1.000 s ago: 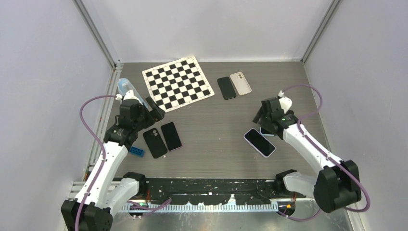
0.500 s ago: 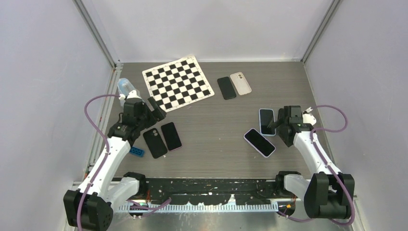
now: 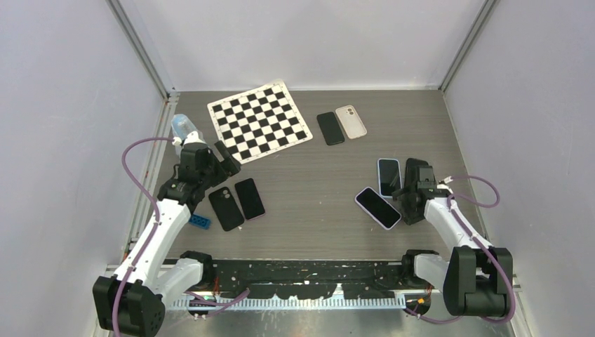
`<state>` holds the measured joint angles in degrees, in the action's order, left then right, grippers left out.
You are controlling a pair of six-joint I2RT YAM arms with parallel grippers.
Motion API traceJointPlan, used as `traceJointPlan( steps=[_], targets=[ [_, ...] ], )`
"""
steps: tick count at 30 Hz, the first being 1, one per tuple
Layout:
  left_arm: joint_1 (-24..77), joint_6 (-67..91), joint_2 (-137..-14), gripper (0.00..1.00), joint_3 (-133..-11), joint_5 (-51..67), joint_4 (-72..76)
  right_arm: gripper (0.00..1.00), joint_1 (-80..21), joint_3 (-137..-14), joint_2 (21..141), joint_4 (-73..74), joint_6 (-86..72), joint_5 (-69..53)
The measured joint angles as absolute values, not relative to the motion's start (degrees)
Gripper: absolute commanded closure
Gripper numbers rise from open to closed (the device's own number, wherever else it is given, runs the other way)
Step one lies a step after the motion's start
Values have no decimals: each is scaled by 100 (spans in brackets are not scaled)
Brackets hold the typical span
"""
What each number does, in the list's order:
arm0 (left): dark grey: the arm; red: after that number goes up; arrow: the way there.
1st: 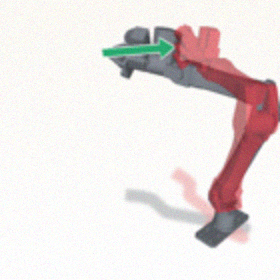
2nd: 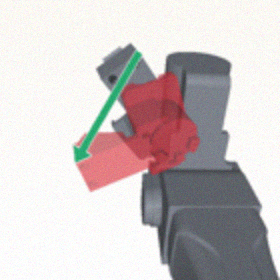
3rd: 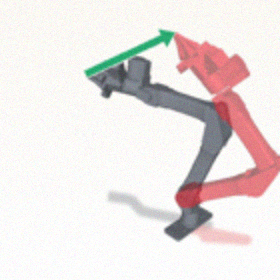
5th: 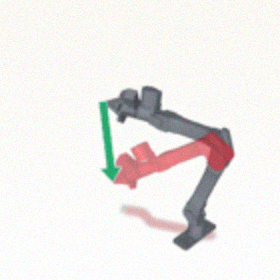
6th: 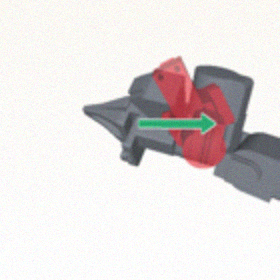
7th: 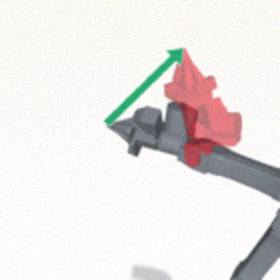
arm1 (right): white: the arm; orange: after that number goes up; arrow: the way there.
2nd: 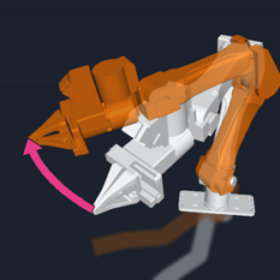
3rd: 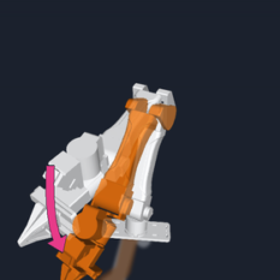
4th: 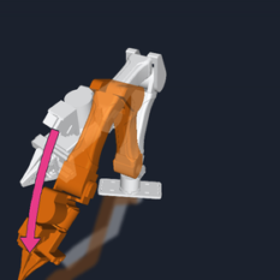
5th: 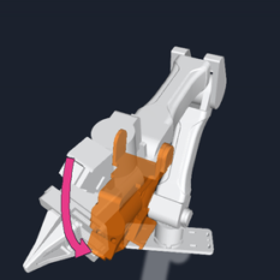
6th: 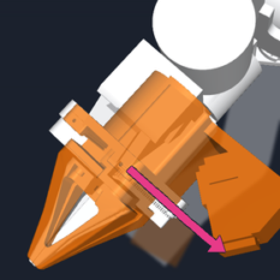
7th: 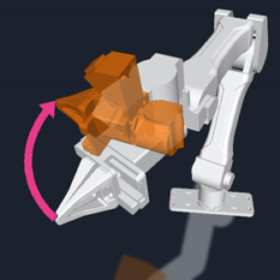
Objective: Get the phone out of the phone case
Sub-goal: Move the phone to the center of the board.
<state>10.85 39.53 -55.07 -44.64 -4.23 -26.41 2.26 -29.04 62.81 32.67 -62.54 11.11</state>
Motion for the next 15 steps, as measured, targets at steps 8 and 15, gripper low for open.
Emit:
traceJointPlan(
  steps=[8, 15],
  targets=[
    [1085, 3955, -5507, 14, -4464, -449, -2639, 38, 231, -2858, 6396, 2904, -6469, 687],
    [1085, 3955, -5507, 14, -4464, -449, -2641, 38, -714, -2947, 6698, 2477, -6818, 484]
  ],
)
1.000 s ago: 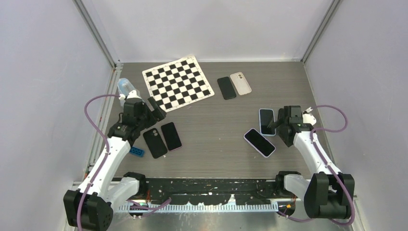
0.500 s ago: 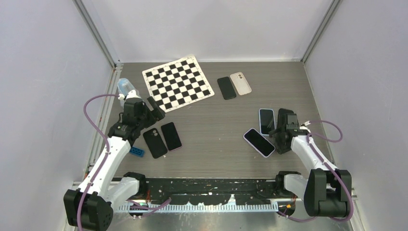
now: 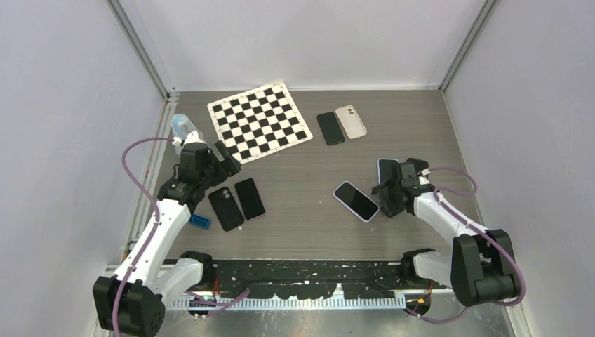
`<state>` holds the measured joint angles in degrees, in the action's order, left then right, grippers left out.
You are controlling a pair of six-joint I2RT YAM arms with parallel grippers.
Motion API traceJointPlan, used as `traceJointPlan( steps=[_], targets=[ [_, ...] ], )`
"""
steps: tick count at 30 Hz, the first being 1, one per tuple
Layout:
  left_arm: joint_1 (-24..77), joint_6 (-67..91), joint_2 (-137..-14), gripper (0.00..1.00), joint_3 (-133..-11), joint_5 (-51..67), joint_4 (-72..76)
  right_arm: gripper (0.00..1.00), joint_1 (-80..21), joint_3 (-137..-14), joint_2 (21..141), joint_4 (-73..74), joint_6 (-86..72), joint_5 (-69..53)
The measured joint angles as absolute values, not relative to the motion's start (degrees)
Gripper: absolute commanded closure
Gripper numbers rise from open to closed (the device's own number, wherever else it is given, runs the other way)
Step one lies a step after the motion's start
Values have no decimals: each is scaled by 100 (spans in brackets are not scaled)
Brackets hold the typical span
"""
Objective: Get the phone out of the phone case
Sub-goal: Move the phone to the center of the board.
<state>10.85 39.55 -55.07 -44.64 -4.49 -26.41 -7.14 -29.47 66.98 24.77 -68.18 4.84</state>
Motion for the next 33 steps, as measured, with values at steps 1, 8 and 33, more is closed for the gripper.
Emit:
traceJointPlan(
  steps=[1, 8, 33],
  targets=[
    [1085, 3955, -5507, 14, -4464, -449, -2641, 38, -917, -2965, 6744, 2436, -6899, 484],
    [1085, 3955, -5507, 14, -4464, -449, -2644, 26, -2027, -3256, 7216, 2259, -7218, 519],
    [1085, 3948, -5579, 14, -4484, -484, -2665, 15, -2980, -4742, 8298, 2685, -2858, 75]
  ],
)
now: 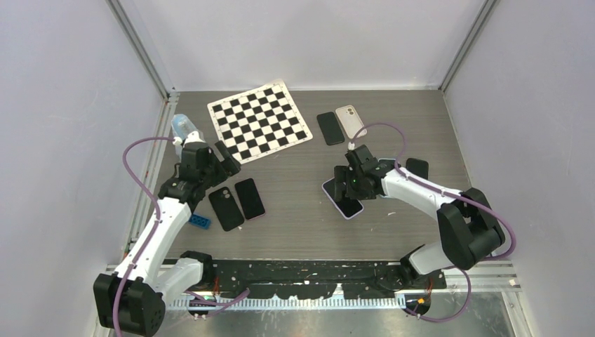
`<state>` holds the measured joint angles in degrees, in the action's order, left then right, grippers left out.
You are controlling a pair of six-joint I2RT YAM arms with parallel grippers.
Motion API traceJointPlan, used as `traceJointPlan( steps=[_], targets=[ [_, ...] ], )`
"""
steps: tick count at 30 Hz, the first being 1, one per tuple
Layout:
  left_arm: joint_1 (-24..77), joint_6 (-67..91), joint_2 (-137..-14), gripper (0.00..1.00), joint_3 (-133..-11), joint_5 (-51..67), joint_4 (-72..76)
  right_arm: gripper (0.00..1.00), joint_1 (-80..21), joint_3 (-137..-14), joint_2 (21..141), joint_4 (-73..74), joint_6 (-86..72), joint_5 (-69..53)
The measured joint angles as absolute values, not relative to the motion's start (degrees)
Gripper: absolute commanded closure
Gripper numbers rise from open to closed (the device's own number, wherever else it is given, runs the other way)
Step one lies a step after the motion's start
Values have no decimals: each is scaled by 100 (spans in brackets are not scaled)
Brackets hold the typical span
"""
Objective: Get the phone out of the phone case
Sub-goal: Move the phone to the center of the board.
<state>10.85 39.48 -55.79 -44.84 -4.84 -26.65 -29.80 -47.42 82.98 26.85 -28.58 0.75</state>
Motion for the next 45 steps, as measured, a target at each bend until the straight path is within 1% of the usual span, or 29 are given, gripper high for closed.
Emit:
traceJointPlan(
  steps=[7, 16, 21, 26, 30, 33, 38, 45],
  targets=[
    [1085, 3951, -5612, 14, -4493, -464, -2670, 15, -3028, -4963, 8519, 2917, -2283, 377],
    [1085, 3951, -5647, 13, -4521, -445, -2683, 13, -3026, -4960, 8632, 2871, -2080, -200],
    [1085, 3948, -5647, 13, -4521, -445, -2685, 13, -3026, -4960, 8683, 2856, -2073, -250],
    [1085, 3940, -5647, 13, -4521, -447, -2692, 13, -3044, -4936, 8560, 2832, -2119, 78],
    [1085, 3907, -5647, 14, -4521, -447, -2703, 12, -3013, -4836, 8145, 2740, -2158, 486],
    [1085, 3885, -5647, 13, -4521, -445, -2711, 12, -2912, -4788, 8025, 2611, -2226, 556],
    [1085, 3870, -5645, 13, -4521, -447, -2735, 12, -2740, -4674, 8215, 2445, -2381, 351],
    [1085, 3863, -5629, 13, -4521, -445, -2779, 13, -2692, -4556, 8353, 2390, -2587, -270]
  ],
)
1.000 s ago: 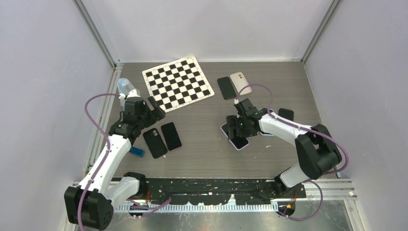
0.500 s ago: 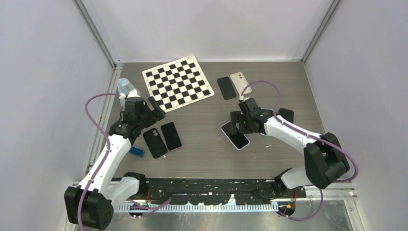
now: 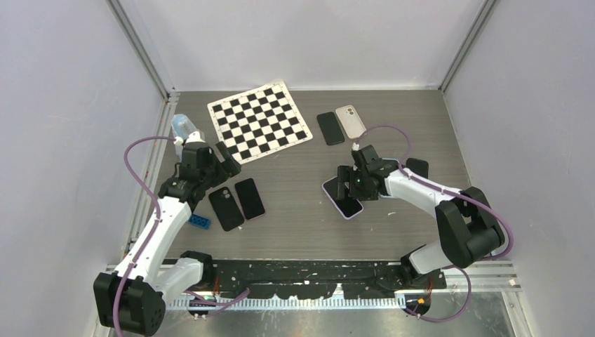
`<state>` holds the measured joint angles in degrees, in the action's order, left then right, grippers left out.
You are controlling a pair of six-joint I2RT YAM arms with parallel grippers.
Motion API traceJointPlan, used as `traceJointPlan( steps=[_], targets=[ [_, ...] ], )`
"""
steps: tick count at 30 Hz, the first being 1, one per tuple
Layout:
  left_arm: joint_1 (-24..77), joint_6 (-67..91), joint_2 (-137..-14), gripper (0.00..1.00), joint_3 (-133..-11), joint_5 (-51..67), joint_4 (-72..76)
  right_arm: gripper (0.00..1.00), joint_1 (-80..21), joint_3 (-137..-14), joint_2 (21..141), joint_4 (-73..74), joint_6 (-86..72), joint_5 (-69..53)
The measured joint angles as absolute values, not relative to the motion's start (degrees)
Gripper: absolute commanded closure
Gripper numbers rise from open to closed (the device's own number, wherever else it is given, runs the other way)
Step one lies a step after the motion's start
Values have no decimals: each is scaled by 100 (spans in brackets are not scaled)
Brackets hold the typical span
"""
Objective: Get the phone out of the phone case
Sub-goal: Move the phone to the center of the board.
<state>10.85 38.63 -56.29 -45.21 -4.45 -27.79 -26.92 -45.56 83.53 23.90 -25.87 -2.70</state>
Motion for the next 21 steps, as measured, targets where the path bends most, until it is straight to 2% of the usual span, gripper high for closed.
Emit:
traceJointPlan(
  steps=[11, 21],
  targets=[
    [1085, 3863, -5627, 13, -4521, -438, -2792, 14, -2786, -4338, 8353, 2316, -2893, -753],
    [1085, 3865, -5680, 13, -4521, -381, -2790, 12, -3765, -4950, 8945, 2853, -3153, 510]
  ],
)
